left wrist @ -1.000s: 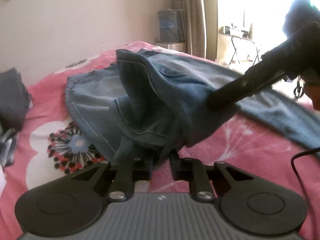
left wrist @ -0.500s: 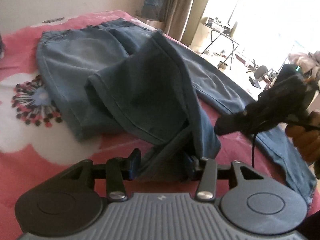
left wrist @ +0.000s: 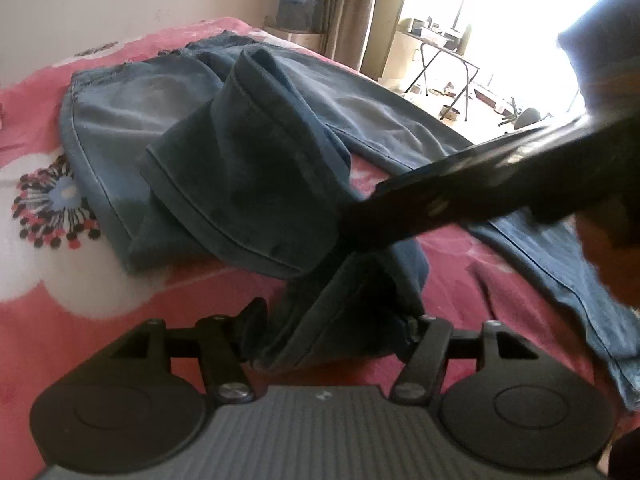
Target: Fold clothes
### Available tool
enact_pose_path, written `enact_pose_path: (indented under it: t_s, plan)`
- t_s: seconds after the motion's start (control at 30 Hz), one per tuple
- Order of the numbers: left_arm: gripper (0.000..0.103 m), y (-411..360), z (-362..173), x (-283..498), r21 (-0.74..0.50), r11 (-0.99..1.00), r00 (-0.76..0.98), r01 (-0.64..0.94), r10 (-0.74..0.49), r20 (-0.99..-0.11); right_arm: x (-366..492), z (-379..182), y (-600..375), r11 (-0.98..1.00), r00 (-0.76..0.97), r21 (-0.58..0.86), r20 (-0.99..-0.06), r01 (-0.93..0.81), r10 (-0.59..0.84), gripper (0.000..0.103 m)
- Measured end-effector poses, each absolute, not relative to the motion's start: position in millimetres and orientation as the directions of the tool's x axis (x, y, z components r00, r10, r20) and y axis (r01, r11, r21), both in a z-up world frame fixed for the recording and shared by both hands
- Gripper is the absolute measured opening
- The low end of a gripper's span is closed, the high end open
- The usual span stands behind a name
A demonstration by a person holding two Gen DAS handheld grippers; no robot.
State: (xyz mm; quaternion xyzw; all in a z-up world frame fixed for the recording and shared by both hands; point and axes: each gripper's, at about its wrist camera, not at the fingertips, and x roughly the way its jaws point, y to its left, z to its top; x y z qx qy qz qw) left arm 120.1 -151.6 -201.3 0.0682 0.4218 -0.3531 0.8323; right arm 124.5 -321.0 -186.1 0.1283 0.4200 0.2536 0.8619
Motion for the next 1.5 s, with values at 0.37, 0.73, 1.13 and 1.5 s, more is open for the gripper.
enact_pose_path:
  t_s: [0.37, 0.73, 1.13, 1.5]
  plan:
    - [0.059, -135.9, -192.4, 97.0, -0.474, 0.616, 0.126, 0.629, -0.682, -0.72, 120.3, -241.4, -430.7, 0.459, 0.544, 0.877, -0.458, 0.143, 0.703, 0.012]
    - [0.068, -103.5, -171.7, 119.8, -0.522, 0.66, 0.241, 0.54, -0.715, -0.656, 94.5, -273.5, -460.3, 0.337, 0.572, 0.89, -0.455, 0.306, 0.683, 0.046]
    - [0.069, -183.2, -167.7, 95.1, -0.07, 0.501, 0.33, 0.863, -0.662, -0.673, 94.8, -254.9, -448.8, 0.454, 0.525, 0.853, -0.518, 0.258, 0.675, 0.064]
    - [0.016, -176.4, -182.2, 90.1, -0.304, 0.545, 0.151, 0.781, -0.638, -0.755, 97.3, -217.7, -404.3, 0.746, 0.473, 0.666, -0.656, -0.004, 0.588, 0.071]
